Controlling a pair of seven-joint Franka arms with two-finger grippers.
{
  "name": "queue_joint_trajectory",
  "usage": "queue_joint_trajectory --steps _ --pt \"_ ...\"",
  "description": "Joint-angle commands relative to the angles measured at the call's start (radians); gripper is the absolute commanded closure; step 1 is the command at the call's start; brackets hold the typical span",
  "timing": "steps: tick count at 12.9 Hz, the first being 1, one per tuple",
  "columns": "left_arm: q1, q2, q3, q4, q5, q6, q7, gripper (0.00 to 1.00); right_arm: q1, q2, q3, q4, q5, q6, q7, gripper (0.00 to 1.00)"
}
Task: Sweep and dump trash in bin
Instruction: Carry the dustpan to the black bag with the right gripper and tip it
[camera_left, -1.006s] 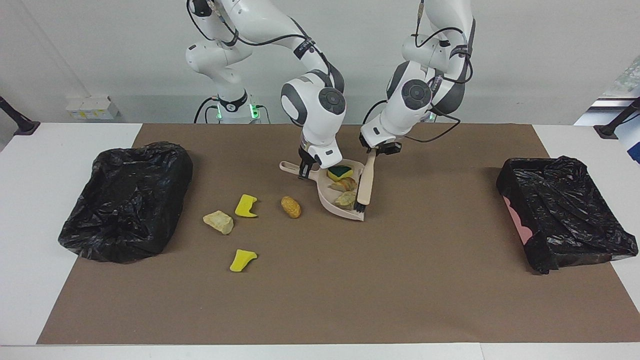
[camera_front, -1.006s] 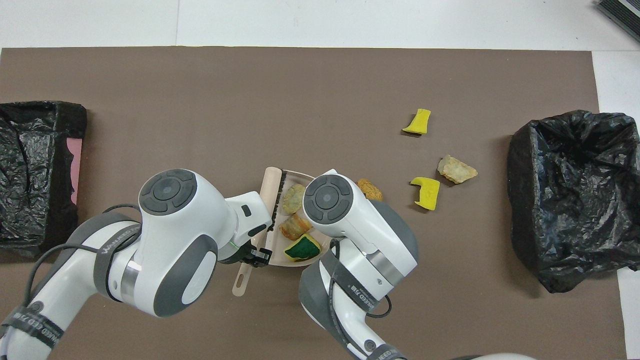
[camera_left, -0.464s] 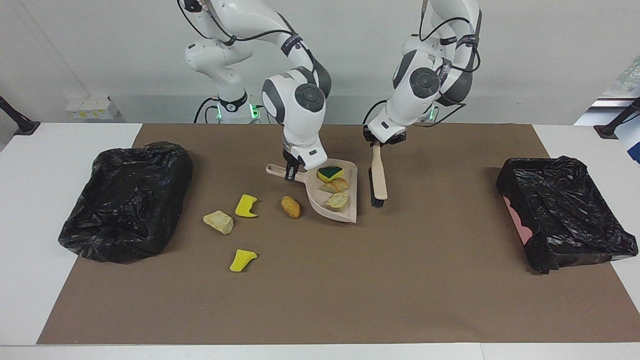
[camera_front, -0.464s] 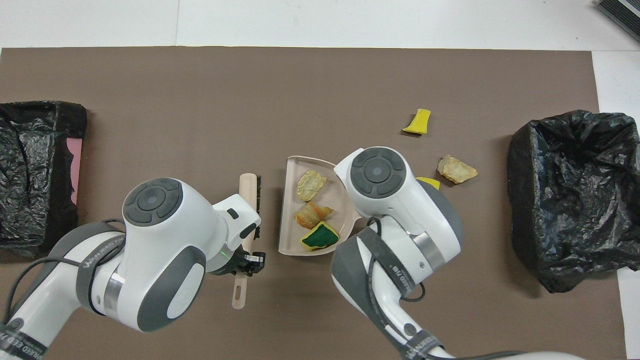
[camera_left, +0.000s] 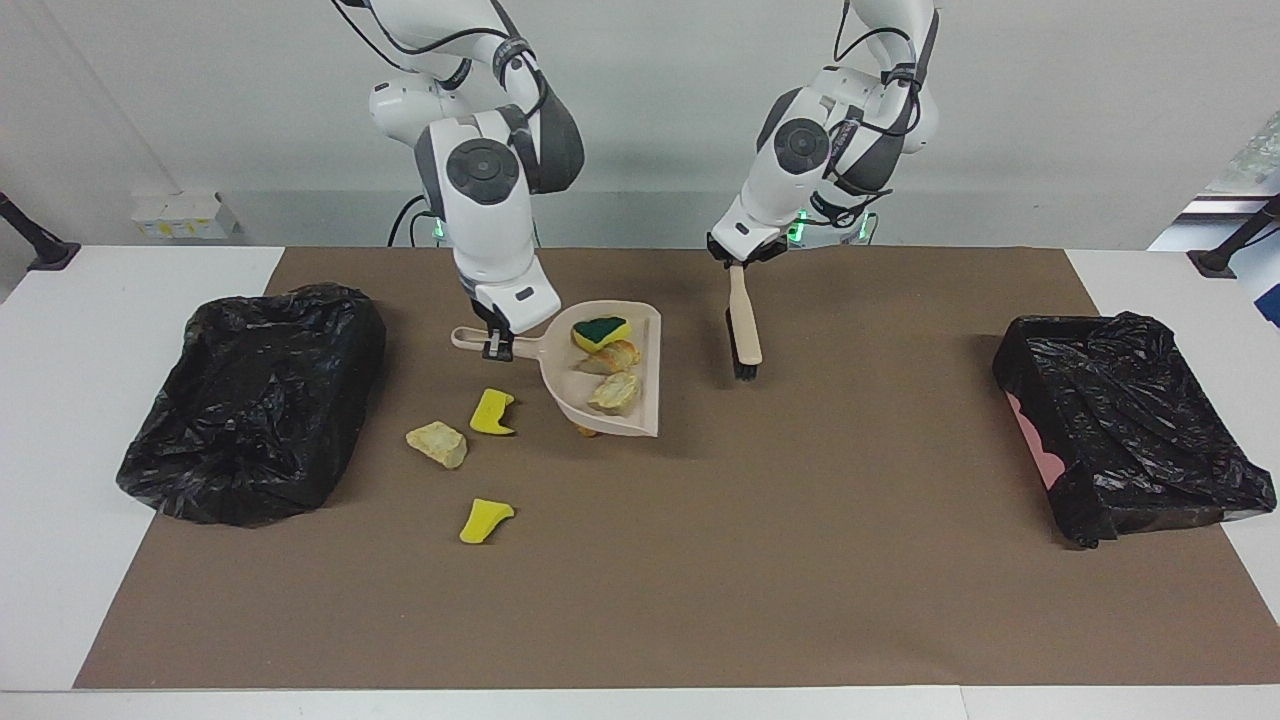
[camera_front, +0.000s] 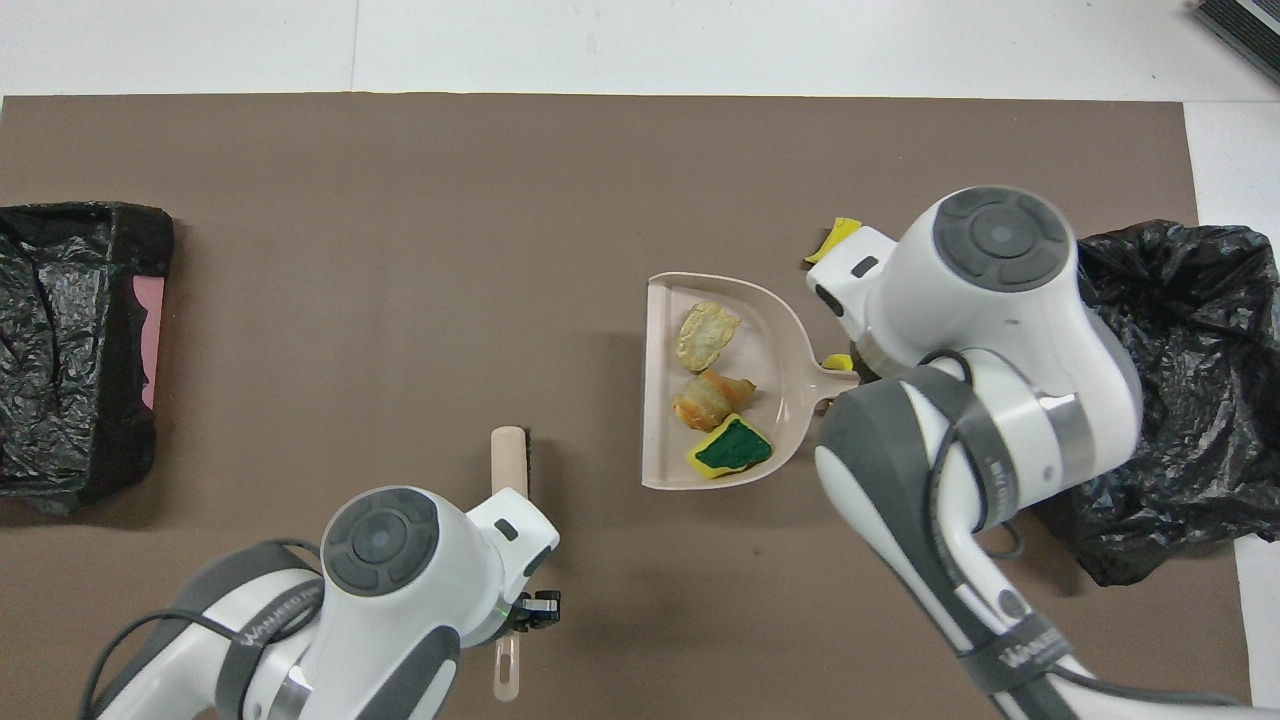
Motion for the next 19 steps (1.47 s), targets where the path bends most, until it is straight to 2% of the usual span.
queue_joint_trajectory --steps 1,3,5,9,10,11,12,13,15,16,17,19 --pt "-0.124 -0.049 0.011 -0.095 0.0 0.08 -0.148 1.0 -0.117 0.002 0.005 0.053 0.023 -0.049 -0.172 1.0" --pt "-0.19 -0.036 0.009 -0.118 0.0 0.134 -0.21 1.0 -0.192 0.002 0.003 0.075 0.006 -0.062 -0.247 1.0" --pt "-0.201 -0.038 0.009 -0.144 0.0 0.167 -0.205 1.0 -0.267 0.002 0.0 0.084 -0.004 -0.06 -0.322 1.0" --pt "-0.199 -0.039 0.009 -0.15 0.0 0.17 -0.188 1.0 -0.359 0.005 0.0 0.141 -0.187 -0.063 -0.387 1.0" --pt "-0.198 -0.039 0.009 -0.15 0.0 0.165 -0.185 0.97 -0.379 0.005 0.0 0.145 -0.236 -0.062 -0.405 1.0" --pt "-0.195 -0.038 0.009 -0.15 0.0 0.164 -0.187 0.68 -0.41 0.005 0.0 0.145 -0.282 -0.049 -0.428 1.0" --pt "-0.189 -0.035 0.011 -0.147 0.0 0.162 -0.188 0.32 -0.441 0.006 0.0 0.145 -0.312 -0.042 -0.46 1.0" --pt "-0.186 -0.029 0.012 -0.144 0.0 0.17 -0.182 0.26 -0.47 0.008 0.0 0.145 -0.337 -0.039 -0.486 1.0" --pt "-0.167 -0.021 0.014 -0.135 0.0 0.167 -0.136 0.24 -0.527 0.009 0.0 0.147 -0.414 -0.001 -0.505 1.0" --pt "-0.149 0.003 0.018 -0.107 0.0 0.156 -0.089 0.07 -0.545 0.006 0.0 0.144 -0.482 0.038 -0.505 1.0" --pt "-0.123 0.026 0.018 -0.078 0.015 0.154 -0.06 0.0 -0.55 0.006 0.0 0.144 -0.547 0.046 -0.505 1.0" --pt "-0.051 0.052 0.015 -0.012 0.098 0.153 -0.024 0.0 -0.576 0.005 -0.001 0.144 -0.638 0.049 -0.504 1.0"
